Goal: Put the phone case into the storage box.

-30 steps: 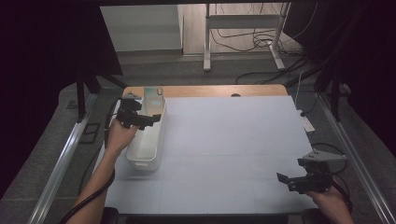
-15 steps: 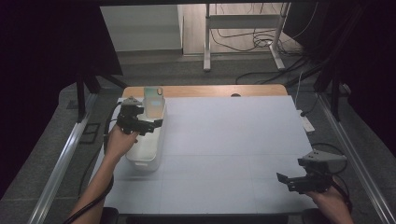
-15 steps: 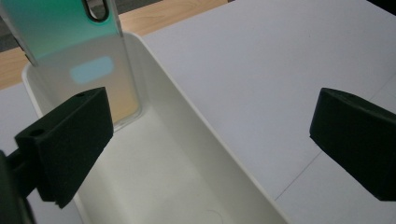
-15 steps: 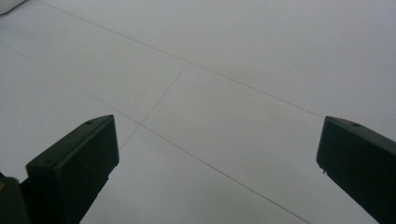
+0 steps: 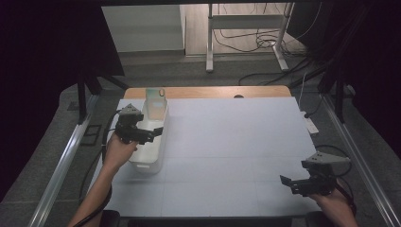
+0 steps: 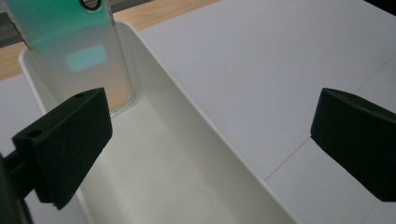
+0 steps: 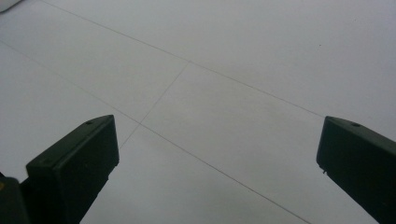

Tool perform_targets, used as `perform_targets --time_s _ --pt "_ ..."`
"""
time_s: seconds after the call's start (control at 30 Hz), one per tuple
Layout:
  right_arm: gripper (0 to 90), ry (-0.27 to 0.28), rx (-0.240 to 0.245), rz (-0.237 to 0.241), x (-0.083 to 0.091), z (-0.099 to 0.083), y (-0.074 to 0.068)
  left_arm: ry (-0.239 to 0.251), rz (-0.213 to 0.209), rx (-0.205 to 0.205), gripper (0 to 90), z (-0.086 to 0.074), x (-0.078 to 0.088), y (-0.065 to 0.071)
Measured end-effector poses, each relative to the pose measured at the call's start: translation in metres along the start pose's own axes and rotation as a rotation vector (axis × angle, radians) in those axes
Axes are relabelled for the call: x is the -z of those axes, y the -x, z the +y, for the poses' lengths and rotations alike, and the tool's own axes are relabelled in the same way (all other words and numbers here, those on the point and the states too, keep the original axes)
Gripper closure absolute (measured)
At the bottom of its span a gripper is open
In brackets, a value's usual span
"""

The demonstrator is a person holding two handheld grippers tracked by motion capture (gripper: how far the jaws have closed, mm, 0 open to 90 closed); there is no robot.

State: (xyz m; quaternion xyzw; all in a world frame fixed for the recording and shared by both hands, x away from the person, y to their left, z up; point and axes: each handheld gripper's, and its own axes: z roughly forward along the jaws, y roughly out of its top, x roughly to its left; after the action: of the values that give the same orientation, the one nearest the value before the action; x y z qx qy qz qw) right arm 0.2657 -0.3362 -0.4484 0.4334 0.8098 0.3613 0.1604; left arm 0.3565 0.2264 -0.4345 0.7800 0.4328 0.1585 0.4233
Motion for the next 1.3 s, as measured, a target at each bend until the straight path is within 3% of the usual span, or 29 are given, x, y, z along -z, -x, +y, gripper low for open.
perform_targets --time_s 1.3 --pt "0.0 -0.003 0.005 0.004 0.000 0.000 0.000 0.024 -0.009 0.007 0.0 -0.037 0.045 0.026"
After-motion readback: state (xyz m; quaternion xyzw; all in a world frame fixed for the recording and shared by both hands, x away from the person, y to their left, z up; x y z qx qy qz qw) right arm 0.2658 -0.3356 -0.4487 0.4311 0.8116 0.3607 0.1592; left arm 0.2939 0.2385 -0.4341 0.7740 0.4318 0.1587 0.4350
